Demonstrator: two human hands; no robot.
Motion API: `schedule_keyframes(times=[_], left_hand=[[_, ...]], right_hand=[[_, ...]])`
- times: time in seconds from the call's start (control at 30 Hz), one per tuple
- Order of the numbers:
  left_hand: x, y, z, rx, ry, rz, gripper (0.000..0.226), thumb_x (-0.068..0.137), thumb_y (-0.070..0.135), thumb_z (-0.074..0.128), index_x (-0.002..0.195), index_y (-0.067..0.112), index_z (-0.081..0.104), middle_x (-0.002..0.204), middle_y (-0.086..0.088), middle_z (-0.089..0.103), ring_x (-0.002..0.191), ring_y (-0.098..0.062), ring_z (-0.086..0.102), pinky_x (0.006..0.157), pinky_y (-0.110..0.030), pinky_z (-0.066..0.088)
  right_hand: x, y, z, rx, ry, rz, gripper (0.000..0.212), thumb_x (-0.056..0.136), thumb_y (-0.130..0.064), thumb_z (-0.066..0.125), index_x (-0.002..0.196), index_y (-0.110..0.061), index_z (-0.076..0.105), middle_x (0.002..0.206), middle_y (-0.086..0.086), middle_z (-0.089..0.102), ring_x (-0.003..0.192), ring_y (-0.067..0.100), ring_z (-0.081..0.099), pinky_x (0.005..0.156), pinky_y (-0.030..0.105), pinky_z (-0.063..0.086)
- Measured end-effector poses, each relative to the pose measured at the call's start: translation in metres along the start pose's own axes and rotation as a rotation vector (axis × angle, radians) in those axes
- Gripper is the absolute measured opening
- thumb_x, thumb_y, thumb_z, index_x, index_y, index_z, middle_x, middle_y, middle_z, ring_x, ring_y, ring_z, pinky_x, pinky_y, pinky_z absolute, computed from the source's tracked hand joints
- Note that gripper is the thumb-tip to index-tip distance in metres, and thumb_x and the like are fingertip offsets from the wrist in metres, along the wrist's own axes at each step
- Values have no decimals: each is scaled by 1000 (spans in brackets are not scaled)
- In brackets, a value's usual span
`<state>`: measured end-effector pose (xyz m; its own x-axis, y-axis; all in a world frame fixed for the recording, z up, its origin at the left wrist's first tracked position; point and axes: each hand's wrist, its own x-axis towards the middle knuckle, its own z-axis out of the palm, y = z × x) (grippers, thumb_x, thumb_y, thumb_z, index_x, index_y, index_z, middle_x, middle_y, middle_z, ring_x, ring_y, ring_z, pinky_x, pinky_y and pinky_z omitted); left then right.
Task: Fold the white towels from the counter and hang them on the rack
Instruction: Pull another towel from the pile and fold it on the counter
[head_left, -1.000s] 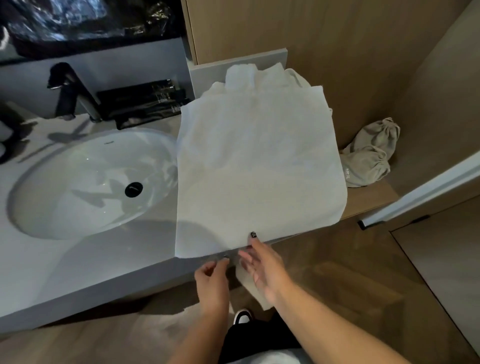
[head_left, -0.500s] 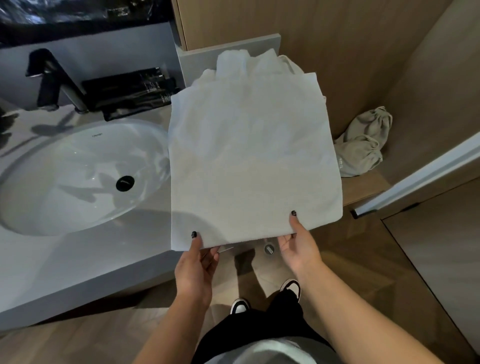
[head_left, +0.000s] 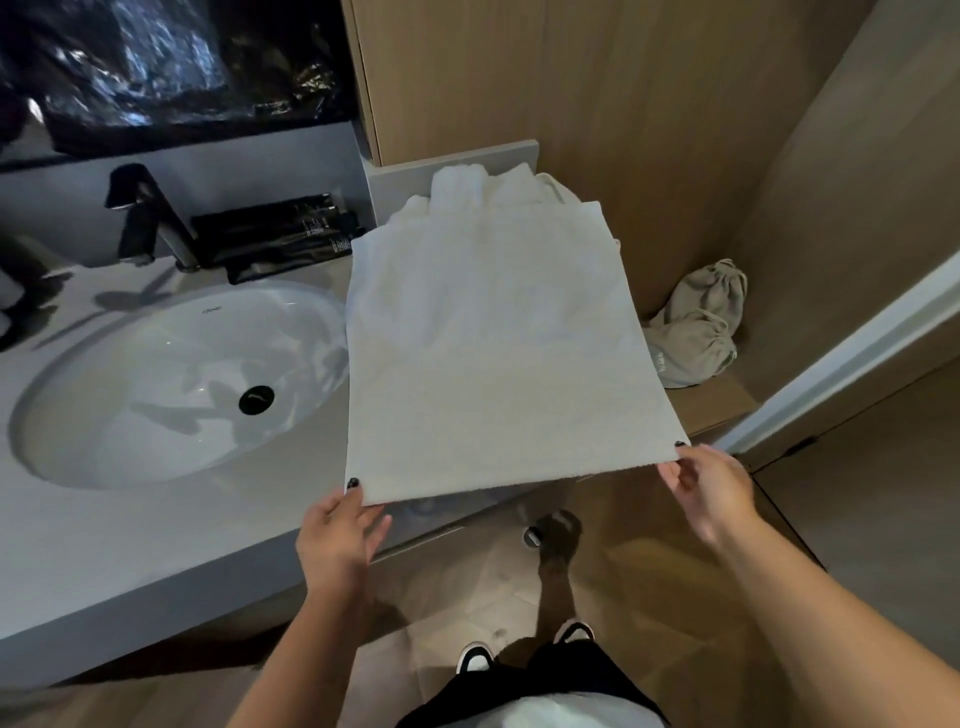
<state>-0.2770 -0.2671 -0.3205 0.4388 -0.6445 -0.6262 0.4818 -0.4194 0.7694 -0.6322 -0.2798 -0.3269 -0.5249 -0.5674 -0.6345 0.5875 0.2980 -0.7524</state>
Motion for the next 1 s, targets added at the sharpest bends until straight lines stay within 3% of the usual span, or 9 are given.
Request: schedule_keyframes(times=[0.17, 0.23, 0.4, 0.5, 0.6, 0.7, 0.8, 0.9, 1.0], left_hand=[[-21, 13, -12, 253, -103, 319, 22, 98, 5, 53, 112, 20, 62, 97, -8, 67, 82, -21, 64, 81, -37, 53], [-26, 18, -20, 354, -143, 404, 24, 99, 6, 51, 108, 20, 68, 103, 0, 67, 84, -12, 65, 81, -28, 54], [-41, 24, -30, 412, -181, 497, 28, 93, 0, 60, 110, 20, 70, 97, 9, 70, 82, 0, 66, 76, -6, 51], [-55, 22, -33, 519, -241, 505, 42, 83, -2, 72, 118, 21, 67, 99, 3, 72, 85, -6, 68, 84, -15, 54], [-69, 17, -36, 758, -146, 647, 37, 83, 11, 76, 116, 26, 69, 93, 7, 72, 80, 2, 66, 82, -19, 52], [-85, 12, -42, 807, -30, 767, 25, 86, 18, 73, 111, 21, 74, 90, 7, 71, 77, 2, 61, 74, -19, 48], [-100, 9, -47, 780, 75, 772, 17, 87, 21, 73, 104, 21, 76, 88, 9, 71, 81, 0, 61, 71, -15, 42], [-112, 7, -54, 765, 134, 747, 13, 88, 21, 71, 101, 22, 76, 85, 7, 71, 83, -8, 62, 72, -22, 43], [-120, 3, -56, 763, 156, 736, 14, 89, 21, 70, 103, 20, 75, 83, 8, 70, 77, -1, 58, 69, -18, 41]], right_hand=[[-3, -17, -1, -308, -142, -175, 27, 98, -1, 44, 105, -23, 58, 86, 17, 57, 59, 20, 55, 54, 31, 50], [-3, -24, -5, -414, -233, -213, 27, 100, -3, 44, 101, -17, 68, 92, 19, 62, 65, 21, 64, 57, 29, 57], [-6, -43, -23, -660, -389, -303, 27, 94, 1, 58, 105, -17, 73, 114, 6, 65, 99, 22, 65, 91, 41, 56], [-18, -57, -34, -883, -425, -460, 36, 87, 6, 65, 110, -22, 68, 105, -3, 63, 95, 10, 61, 74, 19, 50], [-21, -67, -42, -940, -393, -624, 29, 84, 1, 71, 104, -20, 68, 91, -8, 62, 83, 8, 59, 69, 16, 44], [-23, -71, -50, -893, -358, -723, 22, 85, -1, 71, 94, -20, 70, 85, -10, 65, 80, 11, 59, 69, 12, 46], [-35, -75, -58, -880, -410, -771, 19, 86, -1, 70, 91, -19, 70, 85, -9, 66, 80, 9, 59, 67, 9, 46], [-43, -75, -63, -927, -452, -807, 18, 85, -5, 72, 91, -22, 70, 90, -8, 64, 84, 11, 58, 72, 16, 43], [-44, -71, -67, -929, -431, -850, 19, 84, -5, 73, 89, -23, 70, 89, -7, 59, 84, 8, 54, 72, 14, 40]])
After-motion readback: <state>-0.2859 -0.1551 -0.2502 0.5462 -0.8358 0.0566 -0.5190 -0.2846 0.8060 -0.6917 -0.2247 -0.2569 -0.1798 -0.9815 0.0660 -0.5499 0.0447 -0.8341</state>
